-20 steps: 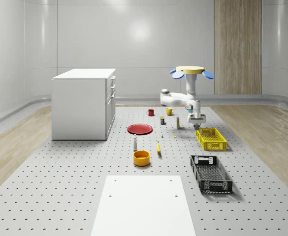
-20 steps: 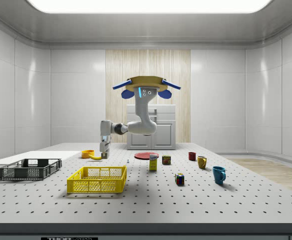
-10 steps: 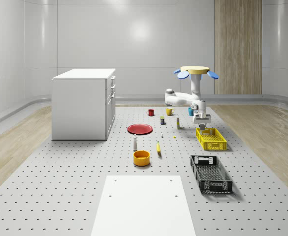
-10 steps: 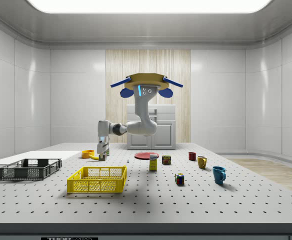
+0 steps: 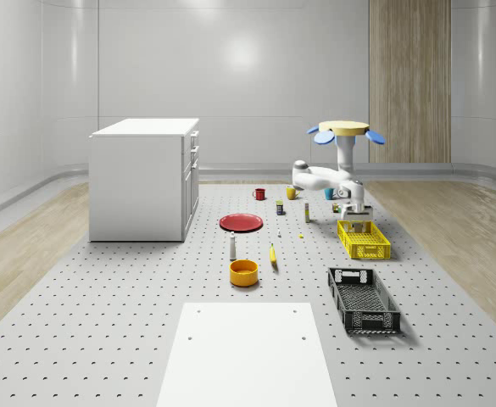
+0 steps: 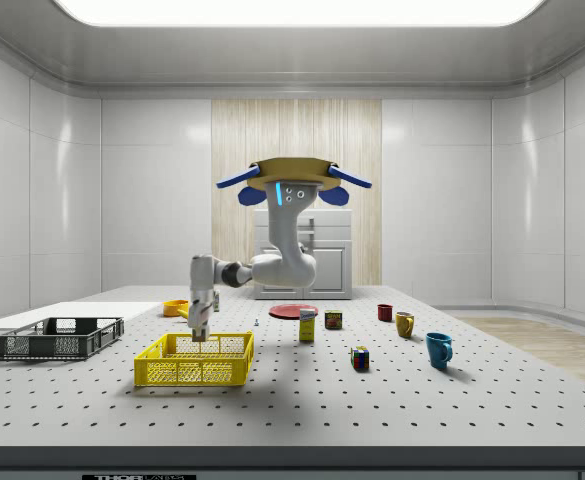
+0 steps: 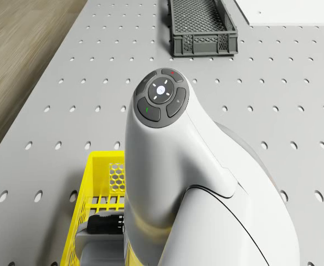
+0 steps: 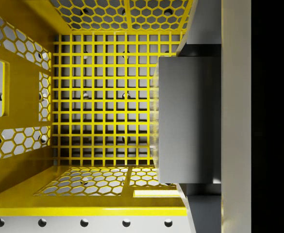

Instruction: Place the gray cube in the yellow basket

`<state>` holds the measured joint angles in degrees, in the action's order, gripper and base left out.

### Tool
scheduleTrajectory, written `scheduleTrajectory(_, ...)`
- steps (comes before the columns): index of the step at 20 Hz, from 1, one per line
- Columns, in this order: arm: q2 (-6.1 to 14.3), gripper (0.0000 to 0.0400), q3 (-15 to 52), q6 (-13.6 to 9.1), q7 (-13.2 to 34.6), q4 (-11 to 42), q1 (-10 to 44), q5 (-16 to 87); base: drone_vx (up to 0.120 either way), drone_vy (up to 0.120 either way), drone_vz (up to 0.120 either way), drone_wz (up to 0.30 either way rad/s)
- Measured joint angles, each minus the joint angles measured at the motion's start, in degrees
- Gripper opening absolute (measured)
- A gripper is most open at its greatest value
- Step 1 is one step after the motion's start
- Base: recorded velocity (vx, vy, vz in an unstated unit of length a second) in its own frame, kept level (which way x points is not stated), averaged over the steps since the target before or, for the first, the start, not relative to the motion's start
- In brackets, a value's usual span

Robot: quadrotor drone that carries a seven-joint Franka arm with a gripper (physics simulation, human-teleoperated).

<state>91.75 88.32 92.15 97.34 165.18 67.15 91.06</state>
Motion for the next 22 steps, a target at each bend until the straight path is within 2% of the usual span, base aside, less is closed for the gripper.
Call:
scheduleTrajectory(5, 0.1, 0.0250, -0.1, 0.1, 0.0, 0.0, 0.0, 0.0, 0.000, 0.112, -0.024, 0.000)
scheduleTrajectory(18, 0.4, 0.0250, -9.7, 3.1, 0.3, -1.0, 1.0, 9.2, 0.000, 0.000, 0.000, 0.000)
scheduleTrajectory(22, 0.3, 0.0340, -11.6, 3.5, 0.3, -1.4, 1.3, 11.0, 0.000, 0.000, 0.000, 0.000)
